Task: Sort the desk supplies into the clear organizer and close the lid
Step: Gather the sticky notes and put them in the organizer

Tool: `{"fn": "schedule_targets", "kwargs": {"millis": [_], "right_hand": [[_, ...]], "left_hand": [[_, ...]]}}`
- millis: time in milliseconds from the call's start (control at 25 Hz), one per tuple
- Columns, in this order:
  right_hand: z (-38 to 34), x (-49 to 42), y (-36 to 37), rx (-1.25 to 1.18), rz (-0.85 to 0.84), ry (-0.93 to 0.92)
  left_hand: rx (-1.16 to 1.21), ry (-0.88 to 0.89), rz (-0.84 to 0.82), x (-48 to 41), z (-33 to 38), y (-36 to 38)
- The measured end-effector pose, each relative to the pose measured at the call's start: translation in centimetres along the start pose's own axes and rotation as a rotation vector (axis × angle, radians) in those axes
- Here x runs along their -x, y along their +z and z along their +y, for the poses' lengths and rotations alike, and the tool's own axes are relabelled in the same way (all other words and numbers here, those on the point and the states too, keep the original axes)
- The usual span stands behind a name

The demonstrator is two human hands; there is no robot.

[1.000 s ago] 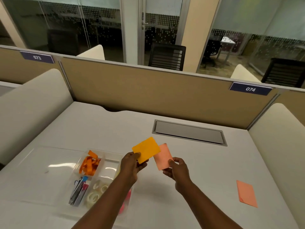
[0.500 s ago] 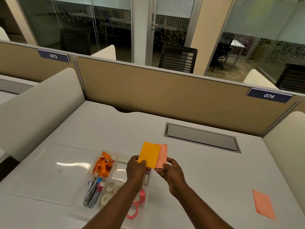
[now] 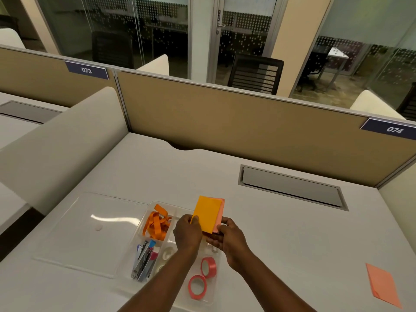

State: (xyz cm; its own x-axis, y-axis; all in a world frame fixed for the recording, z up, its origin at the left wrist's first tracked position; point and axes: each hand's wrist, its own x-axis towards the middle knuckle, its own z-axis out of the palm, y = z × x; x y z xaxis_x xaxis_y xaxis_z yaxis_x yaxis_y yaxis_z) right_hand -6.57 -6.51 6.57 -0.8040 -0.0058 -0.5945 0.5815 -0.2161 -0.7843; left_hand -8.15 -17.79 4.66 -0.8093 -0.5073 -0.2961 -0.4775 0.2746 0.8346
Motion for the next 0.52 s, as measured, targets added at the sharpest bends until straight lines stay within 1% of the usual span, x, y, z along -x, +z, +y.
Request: {"fn": "schedule_targets", "kwargs": {"millis": [200, 360, 440, 520], "right_hand": [[0.5, -0.7, 2.4, 0.069, -0.066, 0.006], [1.1, -1.8, 3.8, 0.128, -0.077, 0.009], [1.3, -2.3, 4.2, 0.182, -0.052, -0.009], [1.9, -2.9, 4.4, 0.321, 0.02, -0.07]], "left_hand": [[-0.009, -0.008, -0.006, -1.6, -1.1, -1.3], [0.007, -0.052, 0.005, -2.7, -2.1, -2.0], [0.017, -0.06, 0.014, -3.3, -2.5, -2.4], [0.014, -0.043, 0.015, -3.8, -3.0, -2.8]]}}
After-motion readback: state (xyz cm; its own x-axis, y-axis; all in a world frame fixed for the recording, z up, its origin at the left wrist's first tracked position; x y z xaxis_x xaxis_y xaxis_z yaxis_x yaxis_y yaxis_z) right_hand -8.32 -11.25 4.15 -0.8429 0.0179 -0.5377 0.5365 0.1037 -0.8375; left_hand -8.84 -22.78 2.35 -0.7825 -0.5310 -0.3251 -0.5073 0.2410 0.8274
